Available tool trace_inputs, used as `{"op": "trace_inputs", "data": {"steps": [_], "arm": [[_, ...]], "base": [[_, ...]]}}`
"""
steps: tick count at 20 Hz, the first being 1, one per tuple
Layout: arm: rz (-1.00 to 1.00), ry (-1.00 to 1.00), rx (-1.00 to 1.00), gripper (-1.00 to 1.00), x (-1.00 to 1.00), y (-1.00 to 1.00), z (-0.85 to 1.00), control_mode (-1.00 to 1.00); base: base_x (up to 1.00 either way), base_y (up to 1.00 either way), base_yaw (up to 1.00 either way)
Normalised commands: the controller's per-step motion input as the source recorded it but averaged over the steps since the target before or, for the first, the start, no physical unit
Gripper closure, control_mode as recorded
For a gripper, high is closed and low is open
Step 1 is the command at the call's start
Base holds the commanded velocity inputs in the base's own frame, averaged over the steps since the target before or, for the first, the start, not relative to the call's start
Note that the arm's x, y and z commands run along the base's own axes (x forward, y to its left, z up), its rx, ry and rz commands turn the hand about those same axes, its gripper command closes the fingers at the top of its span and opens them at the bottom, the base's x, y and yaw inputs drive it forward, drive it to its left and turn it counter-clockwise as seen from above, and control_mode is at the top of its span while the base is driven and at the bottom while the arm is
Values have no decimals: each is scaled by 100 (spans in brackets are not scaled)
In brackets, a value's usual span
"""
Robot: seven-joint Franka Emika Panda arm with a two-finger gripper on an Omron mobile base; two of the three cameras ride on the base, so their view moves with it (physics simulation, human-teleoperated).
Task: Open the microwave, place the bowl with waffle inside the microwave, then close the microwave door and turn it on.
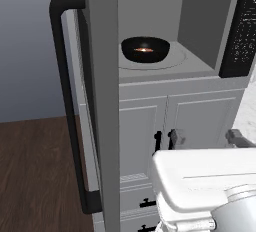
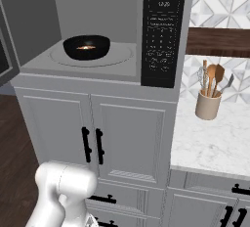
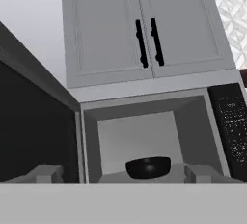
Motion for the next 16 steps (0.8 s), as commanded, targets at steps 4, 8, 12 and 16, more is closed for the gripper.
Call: {"op": "trace_inputs", "data": {"steps": [4,8,12,16], "arm": [[1,-33,-7,-100,-87,36,18,-100],[2,-35,0,-100,-71,25,2,-100],[1,-18,-2,-100,-23,60,3,-100],[0,-9,-9,-100,-2,100,0,-100]], "base": [[0,0,0],[0,0,0],[0,0,0],[0,0,0]]}}
